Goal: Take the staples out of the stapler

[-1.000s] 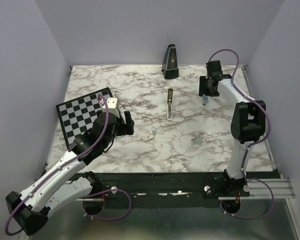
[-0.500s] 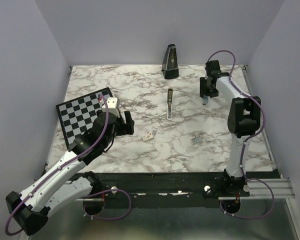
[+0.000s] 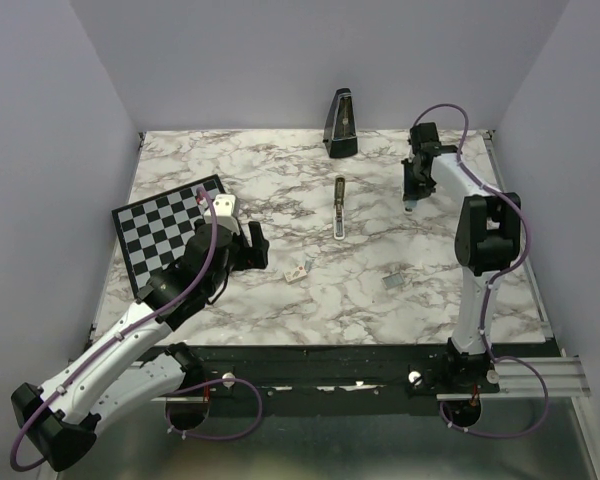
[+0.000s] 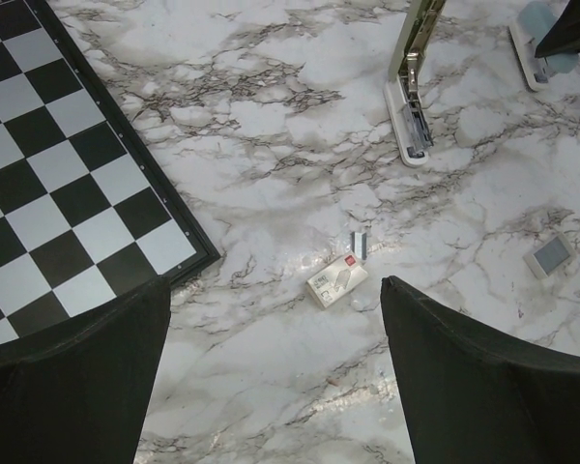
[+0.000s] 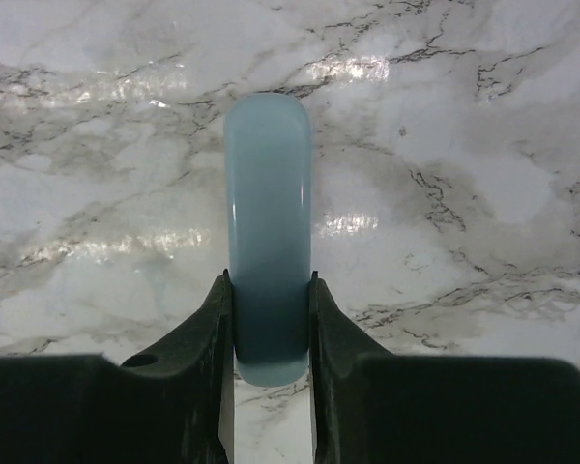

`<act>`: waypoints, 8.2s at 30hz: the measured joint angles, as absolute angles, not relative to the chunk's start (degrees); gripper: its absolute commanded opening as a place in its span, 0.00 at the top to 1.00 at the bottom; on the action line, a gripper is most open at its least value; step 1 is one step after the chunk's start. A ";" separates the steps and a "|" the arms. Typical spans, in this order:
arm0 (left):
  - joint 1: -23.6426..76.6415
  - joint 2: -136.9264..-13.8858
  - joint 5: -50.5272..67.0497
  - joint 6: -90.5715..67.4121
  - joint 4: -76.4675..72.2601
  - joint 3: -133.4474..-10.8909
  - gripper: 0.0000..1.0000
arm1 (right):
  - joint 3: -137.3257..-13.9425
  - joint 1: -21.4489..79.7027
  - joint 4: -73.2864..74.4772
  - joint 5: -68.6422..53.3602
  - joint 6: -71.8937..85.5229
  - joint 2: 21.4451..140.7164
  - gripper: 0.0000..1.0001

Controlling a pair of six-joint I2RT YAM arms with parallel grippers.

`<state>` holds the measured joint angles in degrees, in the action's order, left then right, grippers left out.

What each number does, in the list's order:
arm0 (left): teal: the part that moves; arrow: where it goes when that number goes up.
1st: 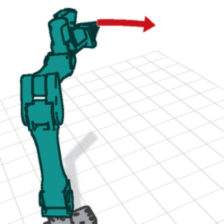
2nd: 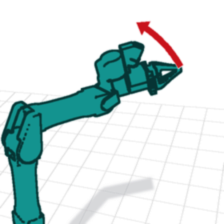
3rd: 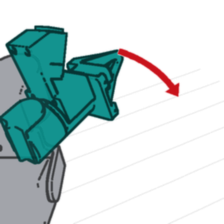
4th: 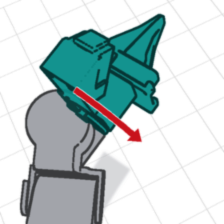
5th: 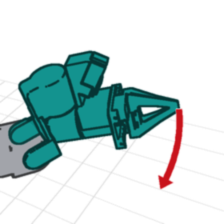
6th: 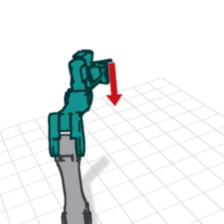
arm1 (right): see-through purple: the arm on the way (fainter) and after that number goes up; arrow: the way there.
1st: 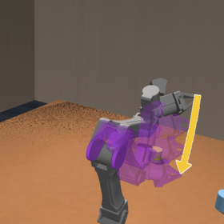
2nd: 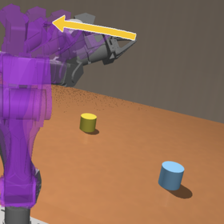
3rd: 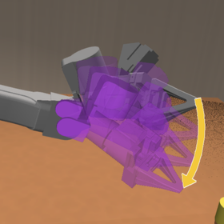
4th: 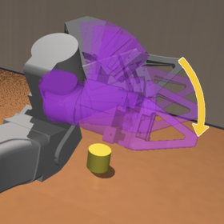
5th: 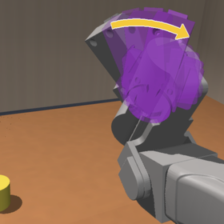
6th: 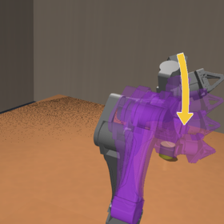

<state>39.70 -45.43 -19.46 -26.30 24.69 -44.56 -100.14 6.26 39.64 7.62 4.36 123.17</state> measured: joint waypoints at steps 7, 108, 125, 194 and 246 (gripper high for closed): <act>39.70 -45.10 -17.72 -27.57 23.03 -44.53 0.11 | -91.31 6.90 40.03 2.96 6.74 107.57 0.99; 39.00 -78.15 17.87 -52.80 -1.19 -50.11 1.00 | -49.23 38.85 5.61 -9.13 31.46 70.96 0.49; 39.00 -78.00 15.05 -55.79 -2.55 -50.09 1.00 | -49.01 42.33 8.75 -1.83 31.42 68.95 0.96; 55.92 -64.86 -26.09 -4.45 -11.60 -36.10 1.00 | -80.16 27.75 27.22 -24.77 -7.33 80.01 0.43; 55.86 -67.66 -18.79 8.29 -21.26 -31.94 1.00 | -90.61 27.79 45.23 -46.96 -6.42 103.46 0.99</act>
